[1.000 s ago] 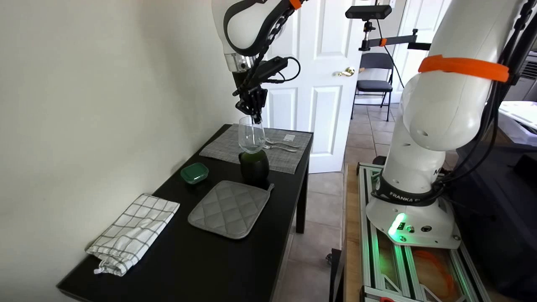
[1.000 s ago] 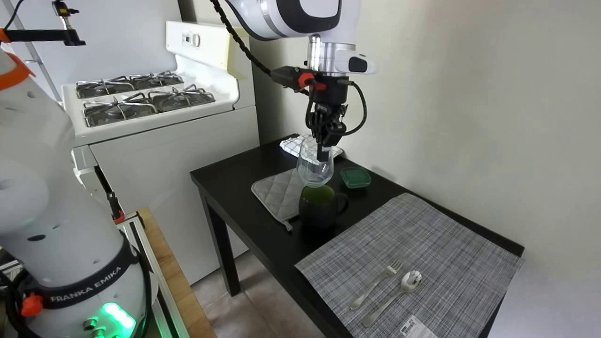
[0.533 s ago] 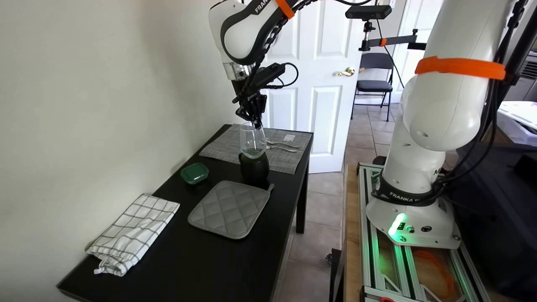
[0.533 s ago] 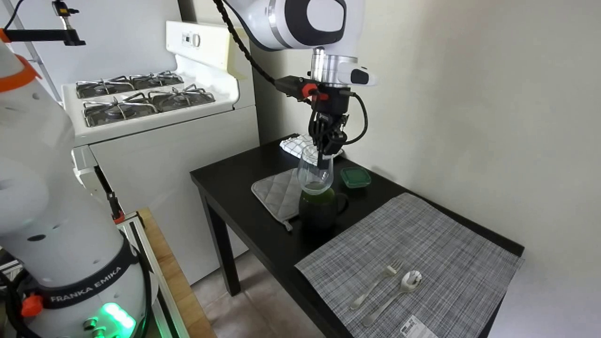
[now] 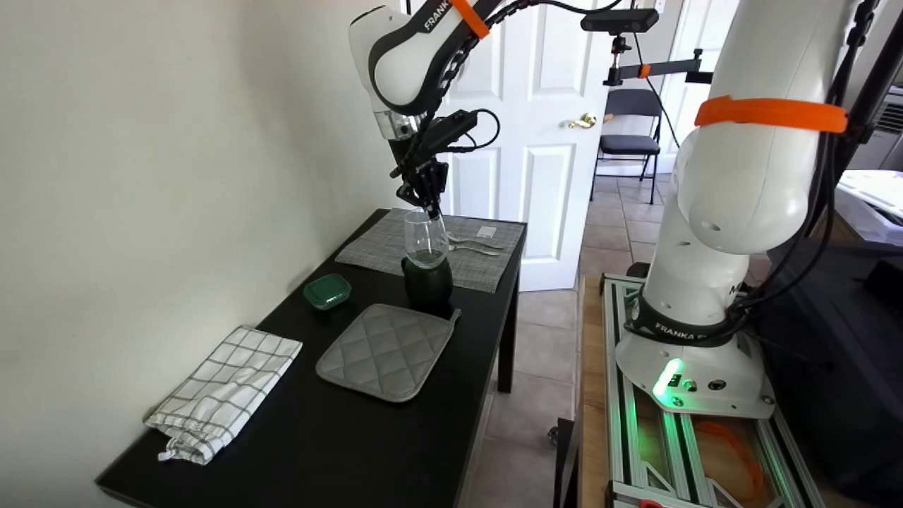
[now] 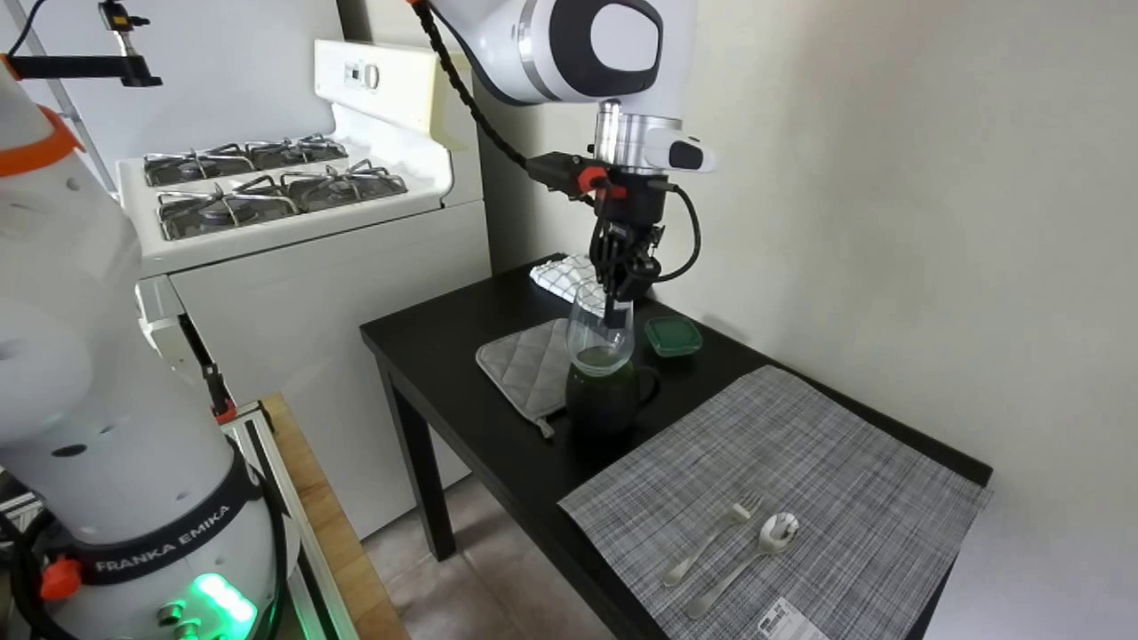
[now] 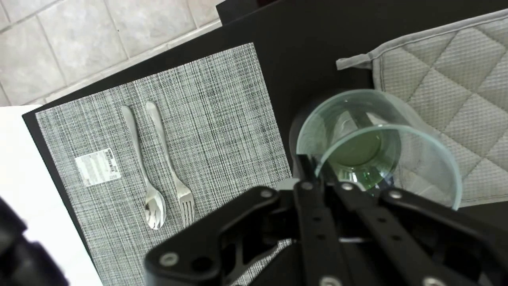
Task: Put the glass cup on the back cup
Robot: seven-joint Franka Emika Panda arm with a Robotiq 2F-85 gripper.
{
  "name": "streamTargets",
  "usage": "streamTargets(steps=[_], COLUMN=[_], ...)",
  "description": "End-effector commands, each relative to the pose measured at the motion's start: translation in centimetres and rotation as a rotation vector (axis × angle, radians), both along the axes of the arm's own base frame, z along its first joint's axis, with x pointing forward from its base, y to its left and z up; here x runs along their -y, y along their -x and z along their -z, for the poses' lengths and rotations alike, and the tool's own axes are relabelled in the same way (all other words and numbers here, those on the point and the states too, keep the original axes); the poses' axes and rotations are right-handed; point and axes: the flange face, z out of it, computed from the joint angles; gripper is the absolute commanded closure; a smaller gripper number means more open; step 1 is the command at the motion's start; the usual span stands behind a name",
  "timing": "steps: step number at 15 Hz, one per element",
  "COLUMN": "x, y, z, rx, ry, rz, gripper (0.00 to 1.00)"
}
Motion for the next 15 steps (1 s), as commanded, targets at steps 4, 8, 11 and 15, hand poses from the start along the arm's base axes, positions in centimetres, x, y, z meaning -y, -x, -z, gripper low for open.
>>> streamTargets(steps=[4,8,11,15], x=[0.5,0.4,0.3,0.0], y=[-0.1,-0.2,-0.4,-0.7], z=[0.6,1.0,1.3,1.9], rx=[-0.004,-0.001,0.013,0.024], ry=[0.041,0.041,0.034,0.031], rz=[-0.007,-0.014,-0.013,-0.014], gripper=[0.99,0.99,0.99,0.99])
